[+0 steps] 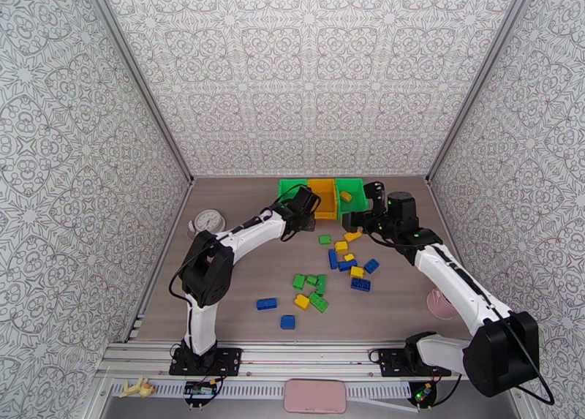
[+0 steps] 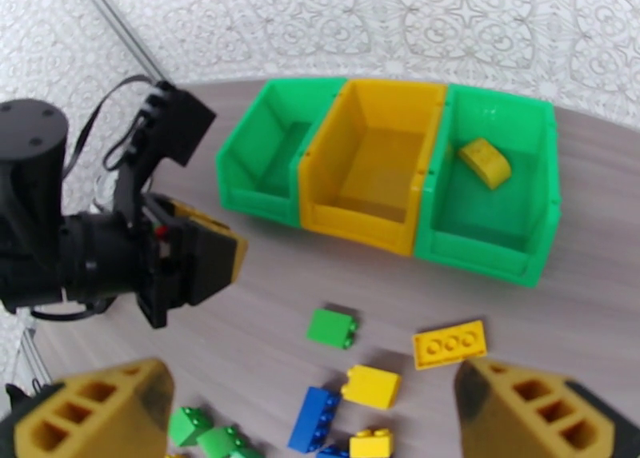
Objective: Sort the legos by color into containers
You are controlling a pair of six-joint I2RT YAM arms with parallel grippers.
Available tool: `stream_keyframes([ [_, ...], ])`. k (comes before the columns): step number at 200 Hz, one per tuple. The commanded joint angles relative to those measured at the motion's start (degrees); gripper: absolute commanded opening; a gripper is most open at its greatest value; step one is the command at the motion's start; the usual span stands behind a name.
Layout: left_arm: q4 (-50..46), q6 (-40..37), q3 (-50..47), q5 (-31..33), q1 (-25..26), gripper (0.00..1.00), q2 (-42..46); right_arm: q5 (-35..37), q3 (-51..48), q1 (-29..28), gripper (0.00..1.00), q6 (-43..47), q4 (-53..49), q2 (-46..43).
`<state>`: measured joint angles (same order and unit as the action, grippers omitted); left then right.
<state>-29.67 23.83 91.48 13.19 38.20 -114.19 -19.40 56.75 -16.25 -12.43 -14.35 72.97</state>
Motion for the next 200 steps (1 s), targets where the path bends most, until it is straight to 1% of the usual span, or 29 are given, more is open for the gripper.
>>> stream_keyframes([
  [1, 2.1, -1.0, 2.5, 2.1, 0.1, 0.08, 2.3, -0.8, 0.9, -1.6, 0.97, 0.6, 0.9, 0.9],
  [70, 4.2, -2.2, 4.2, 2.7, -2.2, 0.06, 3.0, 0.4, 3.5, -5.8, 0.97, 1.0, 2.7, 2.9],
  [122, 4.9, -2.9, 8.1, 2.1, -5.1, 0.06, 0.9, -1.2, 4.5, -7.4, 0.97, 1.4, 6.9, 6.9],
  [140, 5.2, -2.5, 9.9, 0.3, -6.6, 0.05, -0.9, -1.2, 5.3, -7.5, 0.97, 1.3, 8.3, 8.6],
  [159, 3.7, -1.3, 13.5, -1.8, -8.1, 0.06, -3.5, -0.9, 7.3, -7.6, 0.97, 0.8, 7.0, 10.0],
  [179, 3.2, -1.5, 16.5, -2.3, -9.1, 0.06, -6.4, -0.9, 7.3, -7.6, 0.97, 0.5, 8.3, 10.5],
  [200, 2.9, 0.0, 19.2, -3.9, -10.2, 0.06, -9.2, -0.8, 8.0, -7.6, 0.97, 1.8, 6.5, 11.2],
])
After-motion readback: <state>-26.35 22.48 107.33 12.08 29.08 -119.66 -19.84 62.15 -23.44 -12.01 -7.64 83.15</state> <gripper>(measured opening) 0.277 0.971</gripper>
